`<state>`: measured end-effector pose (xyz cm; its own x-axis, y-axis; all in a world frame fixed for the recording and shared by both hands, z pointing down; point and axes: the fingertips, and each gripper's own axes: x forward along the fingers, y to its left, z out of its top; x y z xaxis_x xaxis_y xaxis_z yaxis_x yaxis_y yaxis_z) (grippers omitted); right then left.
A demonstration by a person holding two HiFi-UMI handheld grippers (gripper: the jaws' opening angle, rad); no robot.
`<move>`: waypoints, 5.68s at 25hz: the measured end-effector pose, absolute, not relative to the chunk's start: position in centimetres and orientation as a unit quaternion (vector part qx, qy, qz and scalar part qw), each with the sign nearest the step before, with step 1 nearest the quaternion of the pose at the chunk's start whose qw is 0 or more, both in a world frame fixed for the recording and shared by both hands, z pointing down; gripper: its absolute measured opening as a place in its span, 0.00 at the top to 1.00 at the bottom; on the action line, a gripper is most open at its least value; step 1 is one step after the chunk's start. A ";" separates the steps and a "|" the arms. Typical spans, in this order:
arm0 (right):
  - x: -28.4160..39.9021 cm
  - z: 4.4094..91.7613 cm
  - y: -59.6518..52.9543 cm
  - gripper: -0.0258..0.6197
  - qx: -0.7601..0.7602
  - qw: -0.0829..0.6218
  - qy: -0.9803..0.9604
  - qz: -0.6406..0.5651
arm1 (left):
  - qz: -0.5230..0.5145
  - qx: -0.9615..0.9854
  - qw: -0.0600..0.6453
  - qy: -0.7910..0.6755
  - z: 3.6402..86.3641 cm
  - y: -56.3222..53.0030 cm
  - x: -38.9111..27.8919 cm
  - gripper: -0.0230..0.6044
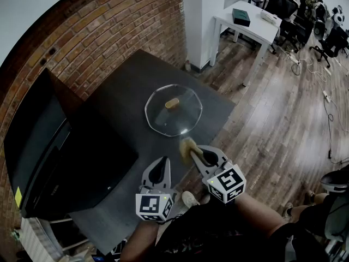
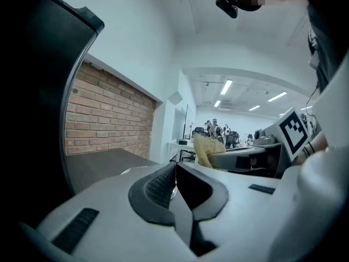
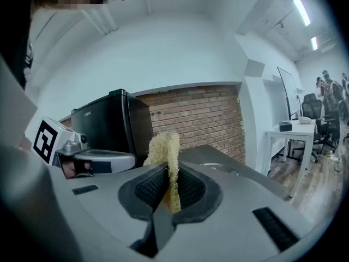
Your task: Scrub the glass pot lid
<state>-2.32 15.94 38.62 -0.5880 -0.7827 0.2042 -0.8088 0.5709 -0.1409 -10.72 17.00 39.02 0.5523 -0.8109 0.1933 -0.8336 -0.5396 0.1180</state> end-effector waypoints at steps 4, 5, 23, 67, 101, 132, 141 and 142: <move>-2.4 38.6 15.9 0.89 0.448 0.060 -0.885 0.110 | 0.055 0.874 0.102 -0.472 39.0 16.9 -10.7 0.91; -2.4 38.6 15.9 0.89 0.448 0.060 -0.885 0.110 | 0.055 0.874 0.102 -0.472 39.0 16.9 -10.7 0.91; -1.9 37.4 15.3 0.89 0.449 0.050 -0.888 0.085 | 0.063 0.874 0.101 -0.472 39.0 16.7 -10.1 0.91; 0.9 44.2 1.3 0.89 0.202 0.132 -0.966 0.093 | 0.130 0.741 0.127 -0.647 46.0 4.0 -4.3 0.91; -6.8 56.4 -4.1 0.89 0.297 0.259 -0.898 0.197 | 0.229 0.766 0.218 -0.560 59.0 -1.7 -12.4 0.91; -5.5 60.5 -5.6 0.88 0.326 0.339 -0.854 0.224 | 0.241 0.757 0.250 -0.554 62.6 -2.9 -13.0 0.91; -1.1 60.4 -6.8 0.88 0.359 0.334 -0.836 0.248 | 0.245 0.750 0.252 -0.561 62.8 -2.8 -13.3 0.91; -0.6 60.4 -6.9 0.88 0.363 0.334 -0.833 0.250 | 0.244 0.749 0.253 -0.561 62.8 -2.8 -13.3 0.91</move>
